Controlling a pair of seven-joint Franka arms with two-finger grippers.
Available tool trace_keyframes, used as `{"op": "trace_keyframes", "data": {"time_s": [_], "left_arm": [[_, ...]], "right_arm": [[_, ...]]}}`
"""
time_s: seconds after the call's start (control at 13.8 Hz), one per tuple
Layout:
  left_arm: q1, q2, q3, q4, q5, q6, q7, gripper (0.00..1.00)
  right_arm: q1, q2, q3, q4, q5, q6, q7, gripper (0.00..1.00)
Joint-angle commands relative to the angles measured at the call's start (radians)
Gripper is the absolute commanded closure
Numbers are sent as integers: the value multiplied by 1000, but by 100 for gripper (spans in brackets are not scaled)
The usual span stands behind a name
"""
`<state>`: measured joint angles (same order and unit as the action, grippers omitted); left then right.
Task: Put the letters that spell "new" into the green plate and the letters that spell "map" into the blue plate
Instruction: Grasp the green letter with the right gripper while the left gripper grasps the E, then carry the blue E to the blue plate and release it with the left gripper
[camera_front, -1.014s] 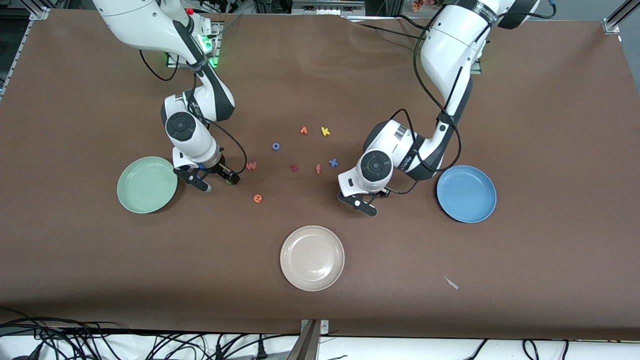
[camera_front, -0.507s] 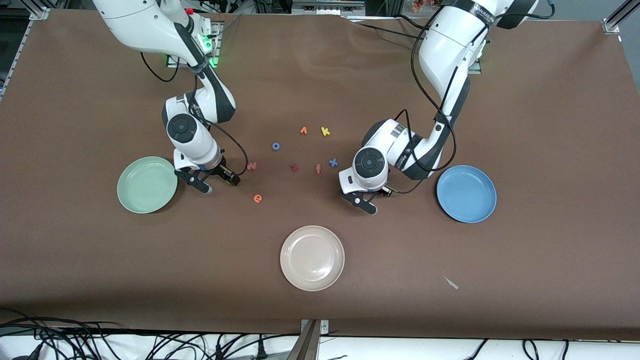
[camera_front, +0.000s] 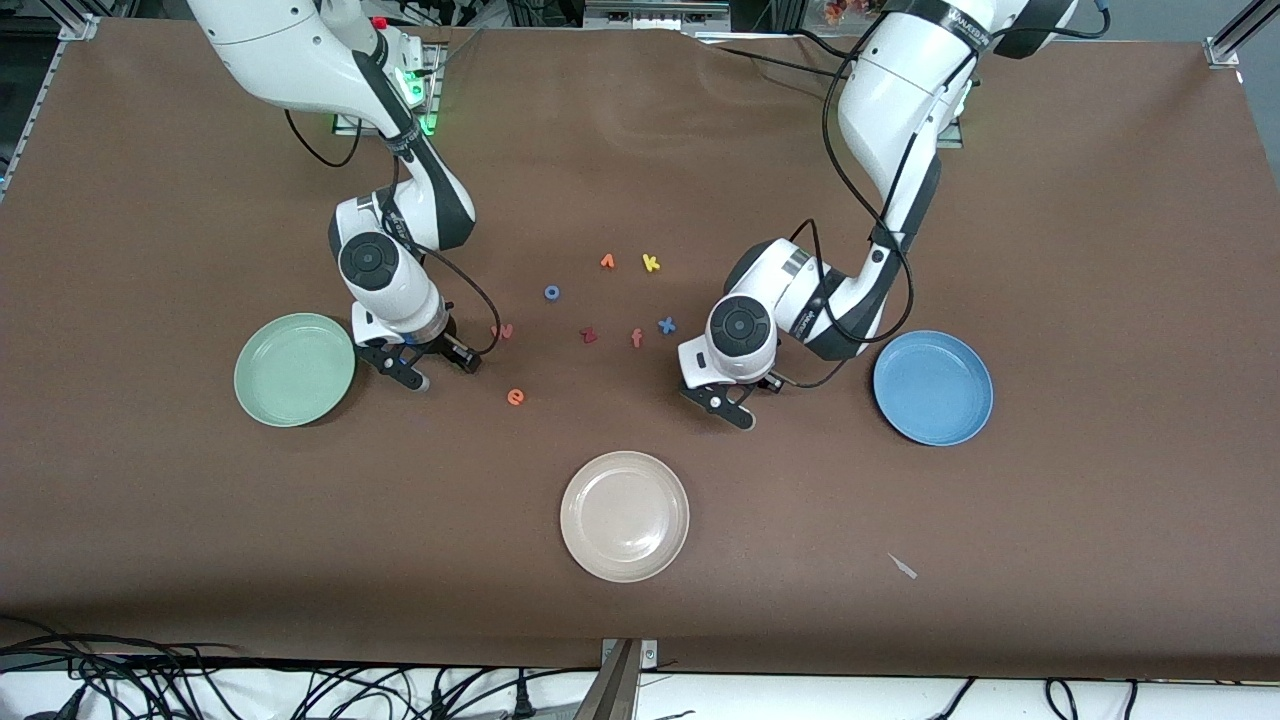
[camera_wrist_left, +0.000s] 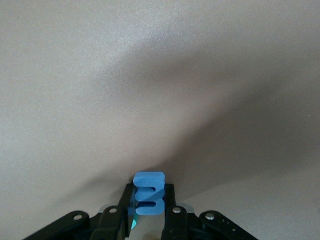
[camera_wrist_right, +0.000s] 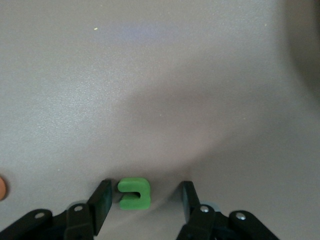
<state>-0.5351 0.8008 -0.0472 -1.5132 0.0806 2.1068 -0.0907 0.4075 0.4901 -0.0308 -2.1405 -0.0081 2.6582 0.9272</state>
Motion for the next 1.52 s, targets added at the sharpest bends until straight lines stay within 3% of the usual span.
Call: {"op": "trace_keyframes", "data": {"time_s": [0.0,0.65,1.09,1.45], "left_arm": [[6,-18,1,1,27,-8,-15,100],[125,-161,3,1,36,-131,22,100],[328,-222,3,-7,34,-212,343,99],[480,-196,1,-12,34,-209,518,98]], "right_arm": [[1,16,6,17,17,8,-10,39],[-9,16,25,21,33,6,-30,53],[-24,16,26,21,33,2,-50,53],[-24,21,26,21,33,2,-48,65]]}}
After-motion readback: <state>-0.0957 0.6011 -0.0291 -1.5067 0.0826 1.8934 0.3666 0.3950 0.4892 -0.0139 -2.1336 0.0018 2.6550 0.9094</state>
